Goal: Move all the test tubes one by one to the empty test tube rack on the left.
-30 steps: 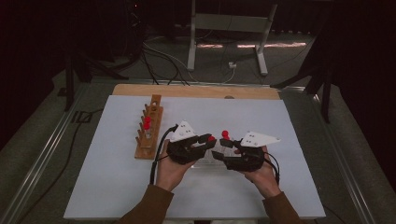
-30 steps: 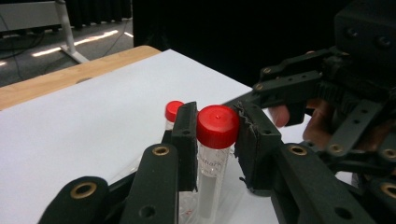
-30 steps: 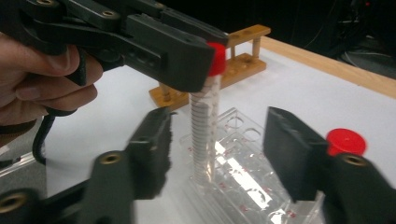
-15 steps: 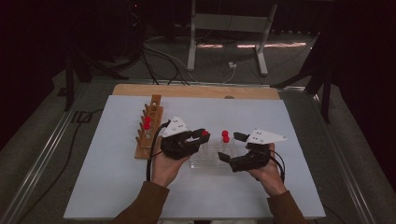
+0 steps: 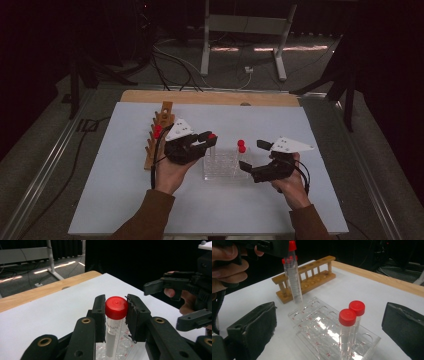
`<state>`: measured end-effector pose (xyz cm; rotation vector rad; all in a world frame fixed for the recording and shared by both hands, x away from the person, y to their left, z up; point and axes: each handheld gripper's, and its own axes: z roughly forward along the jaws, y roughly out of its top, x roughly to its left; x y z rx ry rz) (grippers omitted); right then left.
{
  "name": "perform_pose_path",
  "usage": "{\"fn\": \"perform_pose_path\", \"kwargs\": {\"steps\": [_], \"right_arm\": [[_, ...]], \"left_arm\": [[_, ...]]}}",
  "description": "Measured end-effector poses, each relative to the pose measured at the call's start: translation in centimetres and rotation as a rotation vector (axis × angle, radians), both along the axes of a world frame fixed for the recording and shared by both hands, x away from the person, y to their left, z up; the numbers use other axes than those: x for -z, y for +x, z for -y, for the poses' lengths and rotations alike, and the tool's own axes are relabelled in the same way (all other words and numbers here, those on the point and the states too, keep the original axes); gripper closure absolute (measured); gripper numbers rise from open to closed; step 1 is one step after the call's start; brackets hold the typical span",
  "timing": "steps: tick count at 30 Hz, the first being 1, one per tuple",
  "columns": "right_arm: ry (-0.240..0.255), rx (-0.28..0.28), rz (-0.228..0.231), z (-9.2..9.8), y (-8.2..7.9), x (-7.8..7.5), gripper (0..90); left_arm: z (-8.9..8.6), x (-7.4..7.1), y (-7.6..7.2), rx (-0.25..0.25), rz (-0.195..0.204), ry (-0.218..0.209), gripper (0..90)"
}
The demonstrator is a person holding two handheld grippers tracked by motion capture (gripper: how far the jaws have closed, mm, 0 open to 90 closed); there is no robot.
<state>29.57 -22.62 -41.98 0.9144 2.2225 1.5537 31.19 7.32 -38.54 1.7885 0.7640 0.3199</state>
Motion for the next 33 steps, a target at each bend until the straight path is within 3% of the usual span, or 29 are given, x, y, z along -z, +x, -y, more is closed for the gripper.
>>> {"fn": "perform_pose_path", "kwargs": {"steps": [15, 33], "right_arm": [[0.027, 0.023, 0.002, 0.8, 0.1, -0.2, 0.0], [0.039, 0.027, 0.003, 0.9, 0.1, -0.3, 0.0]], "left_arm": [[-2.7, -0.8, 1.5, -0.061, 0.027, 0.023, 71.2], [-6.6, -1.5, 3.2, -0.2, 0.053, 0.041, 71.1]]}}
